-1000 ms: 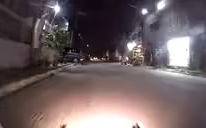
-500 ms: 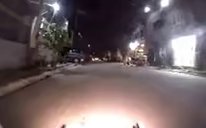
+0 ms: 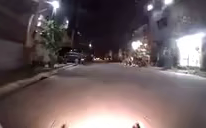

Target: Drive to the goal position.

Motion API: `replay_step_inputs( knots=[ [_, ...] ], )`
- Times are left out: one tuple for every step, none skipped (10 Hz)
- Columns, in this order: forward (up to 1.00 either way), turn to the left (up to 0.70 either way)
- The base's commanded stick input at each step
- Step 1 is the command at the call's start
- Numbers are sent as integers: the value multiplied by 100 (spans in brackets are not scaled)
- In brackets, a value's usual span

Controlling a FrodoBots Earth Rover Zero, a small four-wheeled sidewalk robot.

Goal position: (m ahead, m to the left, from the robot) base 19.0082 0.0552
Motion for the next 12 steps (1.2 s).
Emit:
replay_step_inputs(
  knots=[
    [85,0],
    [85,0],
    [85,0],
    [85,0],
    [85,0],
    [85,0],
    [85,0],
    [85,0],
    [85,0],
    [85,0],
    [85,0],
    [85,0]
  ],
)
